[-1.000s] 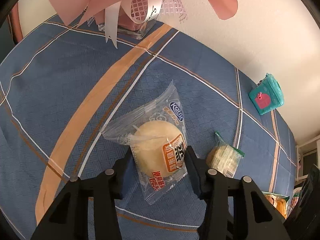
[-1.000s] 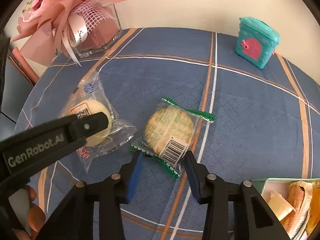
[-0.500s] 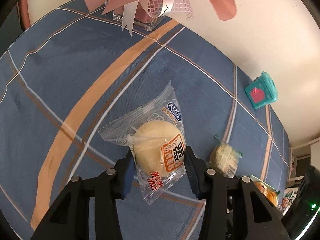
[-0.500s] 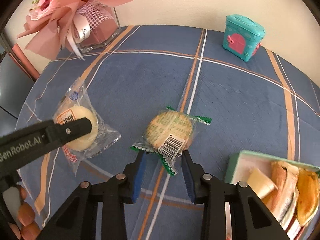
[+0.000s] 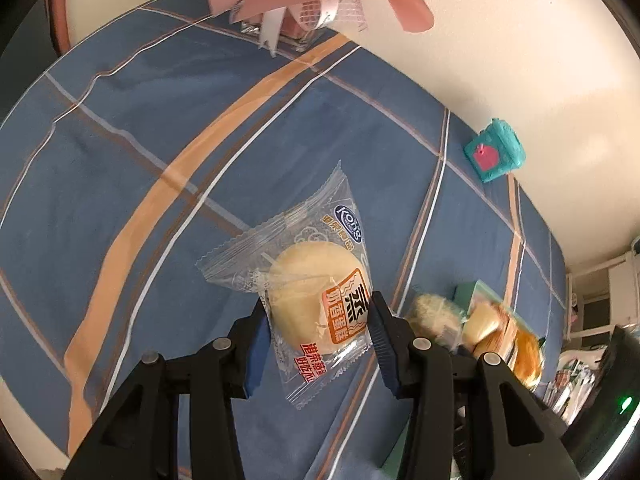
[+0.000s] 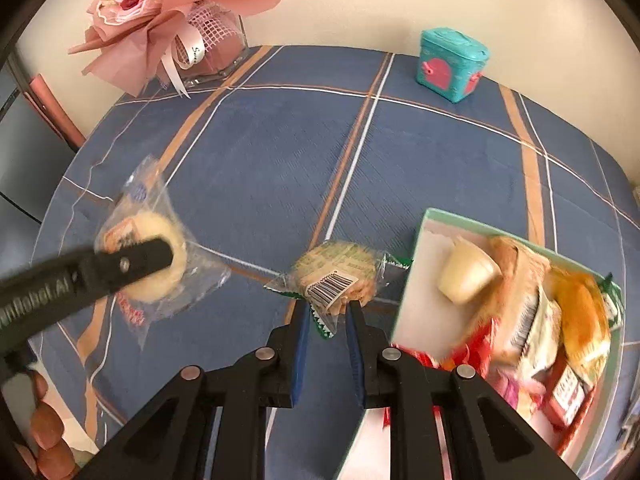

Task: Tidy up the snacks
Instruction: 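Grasp the clear-wrapped steamed bun with the left gripper while the right gripper grasps the round biscuit packet, then carry the steamed bun and biscuit packet into the tray and release them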

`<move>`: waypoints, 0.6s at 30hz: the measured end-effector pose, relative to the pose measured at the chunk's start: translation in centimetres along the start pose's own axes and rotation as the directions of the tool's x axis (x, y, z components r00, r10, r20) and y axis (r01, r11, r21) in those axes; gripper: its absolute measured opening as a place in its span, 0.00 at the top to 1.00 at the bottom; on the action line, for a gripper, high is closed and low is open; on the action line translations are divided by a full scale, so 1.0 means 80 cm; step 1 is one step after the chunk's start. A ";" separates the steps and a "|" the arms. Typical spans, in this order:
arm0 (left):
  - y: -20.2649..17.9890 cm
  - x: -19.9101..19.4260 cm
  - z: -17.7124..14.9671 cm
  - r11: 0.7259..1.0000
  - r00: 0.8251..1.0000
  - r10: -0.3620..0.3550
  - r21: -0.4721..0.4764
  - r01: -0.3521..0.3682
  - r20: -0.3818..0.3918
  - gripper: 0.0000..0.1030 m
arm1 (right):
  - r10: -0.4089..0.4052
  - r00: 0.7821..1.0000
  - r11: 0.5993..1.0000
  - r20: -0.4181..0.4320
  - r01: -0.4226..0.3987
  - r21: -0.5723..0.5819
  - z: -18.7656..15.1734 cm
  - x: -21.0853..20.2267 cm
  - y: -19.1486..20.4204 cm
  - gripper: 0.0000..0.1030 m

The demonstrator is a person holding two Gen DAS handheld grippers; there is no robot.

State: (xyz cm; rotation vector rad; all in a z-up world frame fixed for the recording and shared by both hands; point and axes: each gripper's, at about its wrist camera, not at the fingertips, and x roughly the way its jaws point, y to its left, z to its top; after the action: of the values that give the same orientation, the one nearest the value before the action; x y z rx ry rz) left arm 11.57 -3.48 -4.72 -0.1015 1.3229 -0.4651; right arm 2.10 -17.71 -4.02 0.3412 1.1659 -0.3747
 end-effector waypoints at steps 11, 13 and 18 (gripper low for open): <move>0.007 -0.025 -0.027 1.000 1.000 -0.008 0.026 0.008 0.009 0.54 | 0.027 0.999 1.000 0.018 -0.027 -0.006 -0.023 -0.023 0.005 0.91; 0.006 -0.028 -0.033 0.999 1.000 -0.004 0.038 0.004 0.009 0.53 | 0.028 0.999 1.000 0.027 -0.028 -0.004 -0.025 -0.028 0.005 0.91; 0.008 -0.020 -0.034 0.999 1.000 0.008 0.032 -0.008 -0.007 0.53 | 0.005 0.999 0.999 0.035 -0.007 0.032 -0.016 -0.016 0.001 0.80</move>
State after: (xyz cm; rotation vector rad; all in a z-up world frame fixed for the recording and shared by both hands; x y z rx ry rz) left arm 8.91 -1.81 -4.18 -0.0682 1.3216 -0.4798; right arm 0.69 -16.94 -3.30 0.3645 1.1253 -0.3929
